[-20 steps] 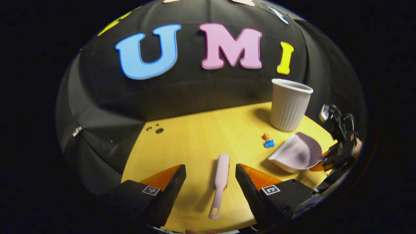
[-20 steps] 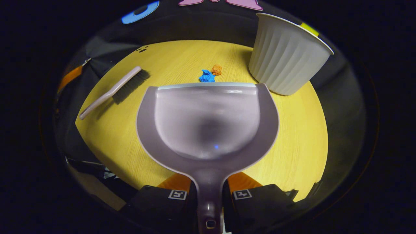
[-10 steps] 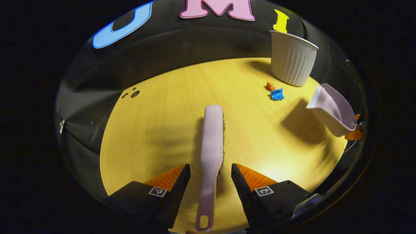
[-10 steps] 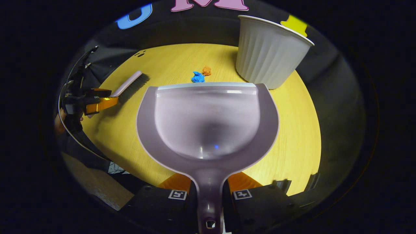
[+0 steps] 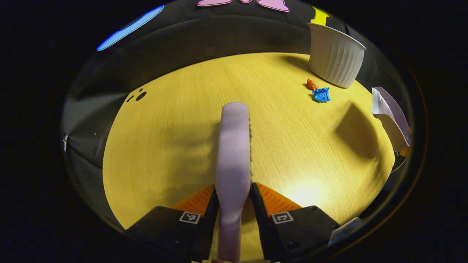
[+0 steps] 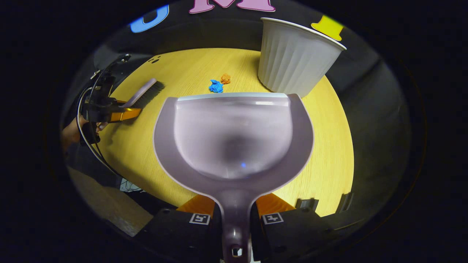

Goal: Pick up the small broom and dustpan from the desktop, sweep the trash into the dustpan with the broom, and then empty the trash into the garbage bin.

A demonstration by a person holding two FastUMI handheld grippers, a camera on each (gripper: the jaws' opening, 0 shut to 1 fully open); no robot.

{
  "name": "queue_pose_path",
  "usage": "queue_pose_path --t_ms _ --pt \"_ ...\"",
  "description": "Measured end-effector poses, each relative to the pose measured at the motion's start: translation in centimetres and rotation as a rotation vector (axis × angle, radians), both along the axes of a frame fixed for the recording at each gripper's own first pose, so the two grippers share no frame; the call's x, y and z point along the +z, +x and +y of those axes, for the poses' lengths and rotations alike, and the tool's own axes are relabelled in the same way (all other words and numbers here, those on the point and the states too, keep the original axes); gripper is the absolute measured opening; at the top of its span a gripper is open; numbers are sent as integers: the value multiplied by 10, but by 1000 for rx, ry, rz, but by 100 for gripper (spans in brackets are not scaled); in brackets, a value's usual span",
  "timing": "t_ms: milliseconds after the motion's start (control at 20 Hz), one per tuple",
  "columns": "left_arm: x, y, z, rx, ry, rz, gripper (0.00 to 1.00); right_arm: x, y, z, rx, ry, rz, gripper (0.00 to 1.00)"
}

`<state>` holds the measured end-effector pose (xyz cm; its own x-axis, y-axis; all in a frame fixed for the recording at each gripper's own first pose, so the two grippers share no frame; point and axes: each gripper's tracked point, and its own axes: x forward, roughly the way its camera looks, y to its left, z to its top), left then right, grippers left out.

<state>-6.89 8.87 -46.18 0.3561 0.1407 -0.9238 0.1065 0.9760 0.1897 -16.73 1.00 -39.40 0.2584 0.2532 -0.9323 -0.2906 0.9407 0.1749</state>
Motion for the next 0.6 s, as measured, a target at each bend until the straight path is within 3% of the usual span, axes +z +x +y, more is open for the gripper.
queue_pose_path --t_ms 150,200,300,350,500,600 --pt "-1 4 -2 -10 -11 7 44 1 7 0 34 -3 8 37" --pt "-1 5 -2 -12 -2 13 34 1 8 1 49 -4 15 37" --pt "2 11 3 -28 32 11 31 0 11 1 84 -15 37 37" --pt "6 17 3 -38 40 1 31 -2 12 1 105 -24 49 41" --pt "26 50 -12 -63 21 -70 28 -7 11 -1 170 -55 99 32" --pt "39 77 -27 -90 -1 -116 28 -11 11 -3 204 -66 130 37"
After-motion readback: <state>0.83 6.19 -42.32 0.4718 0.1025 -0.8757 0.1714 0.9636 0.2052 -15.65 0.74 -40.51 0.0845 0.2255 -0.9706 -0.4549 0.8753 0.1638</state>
